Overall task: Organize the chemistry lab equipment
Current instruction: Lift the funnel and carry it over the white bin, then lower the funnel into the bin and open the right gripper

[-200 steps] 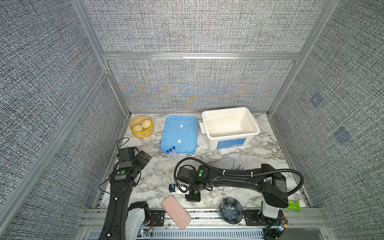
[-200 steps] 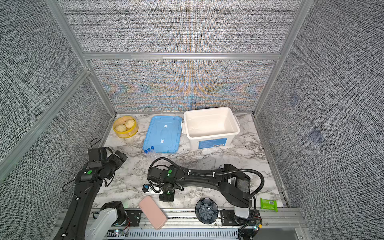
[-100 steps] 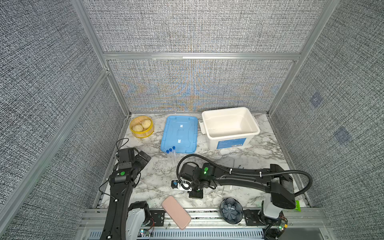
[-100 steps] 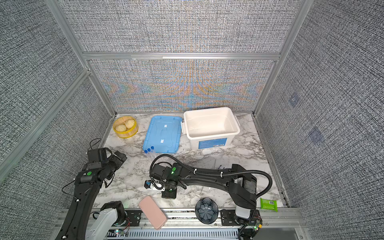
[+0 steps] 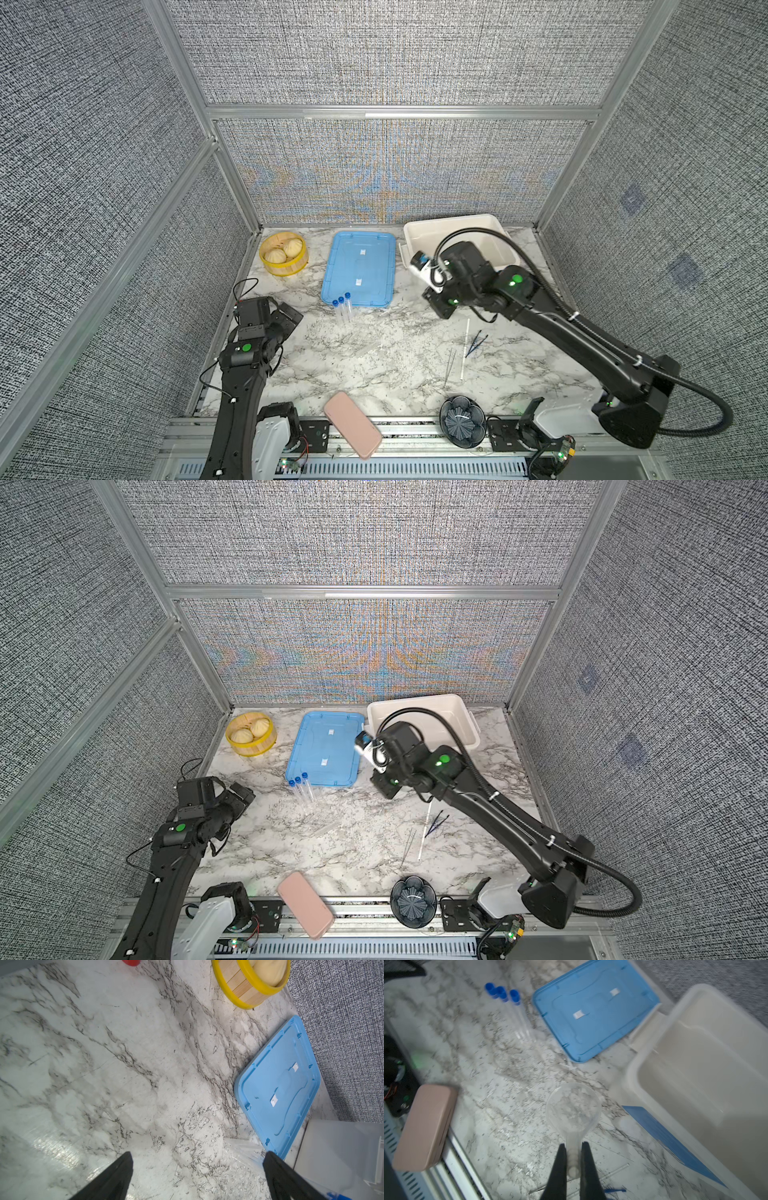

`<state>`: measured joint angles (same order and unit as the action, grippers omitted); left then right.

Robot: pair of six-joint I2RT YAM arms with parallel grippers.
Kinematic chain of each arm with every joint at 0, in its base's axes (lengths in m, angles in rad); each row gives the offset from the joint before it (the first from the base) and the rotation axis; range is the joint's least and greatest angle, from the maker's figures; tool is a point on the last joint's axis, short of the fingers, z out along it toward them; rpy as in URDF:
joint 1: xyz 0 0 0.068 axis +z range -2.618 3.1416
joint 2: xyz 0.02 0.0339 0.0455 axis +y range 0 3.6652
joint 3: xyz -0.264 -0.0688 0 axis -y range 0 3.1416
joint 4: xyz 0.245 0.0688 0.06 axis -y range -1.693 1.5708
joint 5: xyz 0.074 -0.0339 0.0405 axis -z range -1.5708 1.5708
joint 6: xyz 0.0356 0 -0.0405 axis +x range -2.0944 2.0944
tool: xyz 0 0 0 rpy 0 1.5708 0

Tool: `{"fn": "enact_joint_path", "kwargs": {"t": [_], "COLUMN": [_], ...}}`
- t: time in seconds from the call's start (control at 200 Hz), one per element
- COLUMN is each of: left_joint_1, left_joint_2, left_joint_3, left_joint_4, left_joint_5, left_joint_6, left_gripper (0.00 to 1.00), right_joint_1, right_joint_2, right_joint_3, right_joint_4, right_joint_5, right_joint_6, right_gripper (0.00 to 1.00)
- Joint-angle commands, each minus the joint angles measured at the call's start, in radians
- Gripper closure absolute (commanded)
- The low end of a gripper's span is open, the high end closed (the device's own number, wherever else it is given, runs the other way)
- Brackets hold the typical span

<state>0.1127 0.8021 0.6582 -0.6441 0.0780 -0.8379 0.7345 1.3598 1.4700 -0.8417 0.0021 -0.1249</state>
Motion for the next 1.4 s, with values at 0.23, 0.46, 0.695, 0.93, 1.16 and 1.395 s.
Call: {"fn": "enact_joint_path", "kwargs": {"t": [0.23,0.46,0.695,0.93,1.16,1.395], "left_joint_1": [0.001,0.002,0.003,0.004,0.005,0.005], "left_joint_2": [-0.006,-0.038,-0.035,-0.021,0.006,-0.038], "left_joint_3": [-0.048,-0.063,-0.041,-0.072,-0.072,-0.061], "left_joint_4": [0.080,0.050,0.029,0.082,0.067,0.006], "left_joint_5": [0.067,0.057,0.056,0.094,0.131,0.087], "left_joint_6": [-0.037,-0.019,0.019,0.026,0.041,0.070], "left_gripper": [0.01,0.01,0.01,0.01,0.01,0.01], "right_joint_1": [-0.271,-0.381,-0.393,-0.391,-0.372,-0.335], "right_joint_2": [0.163,0.428,0.617,0.741,0.820,0.856], "right_joint_3": [0.220,0.409,0.510,0.611,0.680,0.678], "right_joint_4": [-0.047,-0.172,-0.259,-0.244,-0.122,0.026], "right_joint_5": [0.144,0.138,0.128,0.083,0.079,-0.022], "right_joint_6": [0.177,0.245,0.223,0.234,0.218,0.140], "right_gripper": [1.00,1.00,1.00,1.00,1.00,1.00]}}
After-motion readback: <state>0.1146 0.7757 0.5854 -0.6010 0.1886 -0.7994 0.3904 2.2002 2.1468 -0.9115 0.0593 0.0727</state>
